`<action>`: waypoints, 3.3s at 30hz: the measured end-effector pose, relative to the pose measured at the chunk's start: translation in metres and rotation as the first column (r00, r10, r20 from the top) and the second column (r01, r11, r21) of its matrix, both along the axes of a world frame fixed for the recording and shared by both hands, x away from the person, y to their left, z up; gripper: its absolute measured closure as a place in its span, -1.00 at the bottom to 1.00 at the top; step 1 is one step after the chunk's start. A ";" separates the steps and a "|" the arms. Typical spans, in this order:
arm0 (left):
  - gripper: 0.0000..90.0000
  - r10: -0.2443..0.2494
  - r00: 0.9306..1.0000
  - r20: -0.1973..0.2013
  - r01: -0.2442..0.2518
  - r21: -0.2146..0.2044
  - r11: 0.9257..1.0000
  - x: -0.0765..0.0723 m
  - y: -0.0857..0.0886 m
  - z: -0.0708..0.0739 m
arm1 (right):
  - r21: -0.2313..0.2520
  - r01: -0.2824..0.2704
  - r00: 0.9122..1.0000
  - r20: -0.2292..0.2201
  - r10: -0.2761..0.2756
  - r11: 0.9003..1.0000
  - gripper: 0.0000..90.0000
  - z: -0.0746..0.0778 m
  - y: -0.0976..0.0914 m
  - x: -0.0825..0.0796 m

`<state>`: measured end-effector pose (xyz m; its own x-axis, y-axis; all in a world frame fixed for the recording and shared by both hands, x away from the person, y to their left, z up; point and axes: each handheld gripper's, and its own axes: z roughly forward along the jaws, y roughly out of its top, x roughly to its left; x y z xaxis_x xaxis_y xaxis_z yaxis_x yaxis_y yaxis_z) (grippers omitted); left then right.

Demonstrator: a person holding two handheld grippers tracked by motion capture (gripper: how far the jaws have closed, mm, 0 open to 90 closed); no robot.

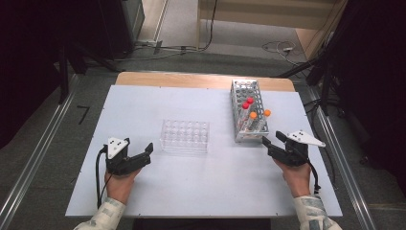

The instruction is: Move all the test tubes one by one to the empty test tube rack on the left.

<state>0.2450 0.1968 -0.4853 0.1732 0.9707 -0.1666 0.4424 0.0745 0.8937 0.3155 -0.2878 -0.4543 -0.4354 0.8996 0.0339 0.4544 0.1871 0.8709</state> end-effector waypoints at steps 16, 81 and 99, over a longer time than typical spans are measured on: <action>-0.71 -0.002 1.000 0.003 0.002 0.002 1.000 0.000 -0.001 0.000 | -0.007 -0.008 0.999 0.046 0.008 1.000 0.28 0.000 0.020 0.016; -0.69 -0.013 1.000 0.013 0.012 0.017 1.000 -0.002 -0.003 0.002 | 0.025 -0.041 0.985 0.168 0.036 0.999 0.62 0.047 0.030 0.001; -0.66 -0.062 0.997 0.035 0.062 -0.003 0.998 -0.005 -0.017 0.011 | -0.028 -0.147 0.982 0.114 0.149 0.989 0.62 0.031 0.050 -0.018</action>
<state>0.2400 0.1799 -0.4743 0.2388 0.9572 -0.1637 0.4147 0.0519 0.9085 0.2972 -0.2380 -0.4232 -0.5639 0.8248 -0.0413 0.3169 0.2624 0.9114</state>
